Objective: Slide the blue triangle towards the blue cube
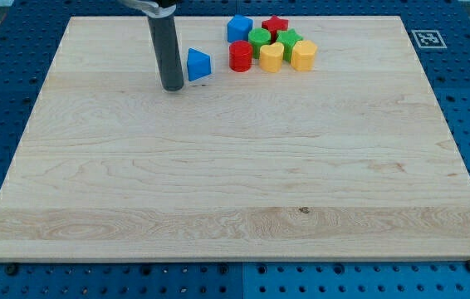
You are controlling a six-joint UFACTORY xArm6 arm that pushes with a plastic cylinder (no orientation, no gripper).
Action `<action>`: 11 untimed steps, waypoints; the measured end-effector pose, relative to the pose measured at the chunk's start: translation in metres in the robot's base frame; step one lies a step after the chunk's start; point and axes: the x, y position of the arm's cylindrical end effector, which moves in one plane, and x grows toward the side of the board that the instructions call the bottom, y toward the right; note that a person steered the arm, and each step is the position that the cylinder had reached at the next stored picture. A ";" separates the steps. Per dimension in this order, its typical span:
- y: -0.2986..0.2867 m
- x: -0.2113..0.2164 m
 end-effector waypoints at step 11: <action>0.030 -0.059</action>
